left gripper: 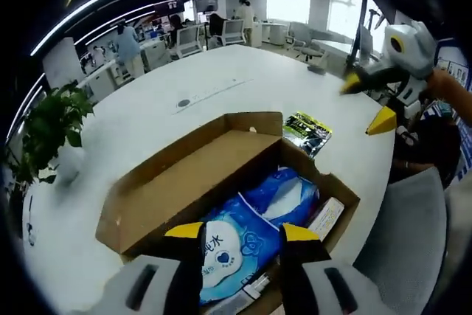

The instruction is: Operate the shoe box by opening the lid, removing the specified soft item, and placing it in the target area until the item is outside and the box remains undamaged.

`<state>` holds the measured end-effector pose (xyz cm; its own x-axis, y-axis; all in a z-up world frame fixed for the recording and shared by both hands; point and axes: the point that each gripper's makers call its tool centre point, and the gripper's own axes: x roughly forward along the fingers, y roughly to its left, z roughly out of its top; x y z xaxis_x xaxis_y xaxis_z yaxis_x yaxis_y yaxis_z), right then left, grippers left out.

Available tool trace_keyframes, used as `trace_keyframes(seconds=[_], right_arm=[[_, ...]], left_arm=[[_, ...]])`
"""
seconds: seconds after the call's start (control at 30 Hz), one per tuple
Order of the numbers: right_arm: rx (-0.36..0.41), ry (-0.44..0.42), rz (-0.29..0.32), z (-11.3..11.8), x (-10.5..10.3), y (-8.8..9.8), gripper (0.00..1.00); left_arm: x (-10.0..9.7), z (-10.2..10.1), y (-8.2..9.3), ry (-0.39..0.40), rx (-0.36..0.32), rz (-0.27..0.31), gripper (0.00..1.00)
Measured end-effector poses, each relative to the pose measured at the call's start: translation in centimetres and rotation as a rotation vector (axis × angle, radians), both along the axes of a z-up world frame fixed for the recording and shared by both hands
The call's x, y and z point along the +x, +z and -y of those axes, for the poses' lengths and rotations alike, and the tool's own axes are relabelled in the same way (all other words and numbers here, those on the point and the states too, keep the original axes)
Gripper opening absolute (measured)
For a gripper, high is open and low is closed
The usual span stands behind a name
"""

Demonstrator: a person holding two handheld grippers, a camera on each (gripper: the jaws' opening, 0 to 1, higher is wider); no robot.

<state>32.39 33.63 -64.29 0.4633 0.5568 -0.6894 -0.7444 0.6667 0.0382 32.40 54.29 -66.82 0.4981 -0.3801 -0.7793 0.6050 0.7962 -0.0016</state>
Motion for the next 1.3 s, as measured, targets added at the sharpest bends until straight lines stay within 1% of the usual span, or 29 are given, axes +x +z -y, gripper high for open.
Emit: trace_keyframes(seconds=[0.3, 0.5, 0.87, 1.07, 1.2, 1.3], right_arm=[[0.011, 0.07, 0.009, -3.4, -0.2, -0.2, 0.57], [0.023, 0.105, -0.004, -5.8, -0.1, -0.8, 0.55], [0.023, 0.161, -0.058, -9.3, -0.3, -3.2, 0.48], [0.028, 0.165, -0.08, -10.7, -0.1, -4.2, 0.45], [0.037, 0.162, -0.096, -11.7, -0.1, -5.0, 0.42], [0.041, 0.155, -0.111, -12.4, 0.0, -5.6, 0.39]], left_arm=[[-0.7, -3.6, -1.0, 0.078, 0.007, -0.016, 0.4], [-1.3, -5.2, -1.3, 0.12, 0.006, -0.024, 0.4], [-2.3, -7.8, -1.1, 0.208, -0.014, -0.015, 0.4], [-2.4, -9.4, -1.6, 0.239, -0.025, -0.018, 0.39], [-2.5, -9.9, -1.5, 0.265, -0.042, -0.012, 0.38], [-2.6, -10.4, -1.4, 0.283, -0.04, -0.004, 0.37]])
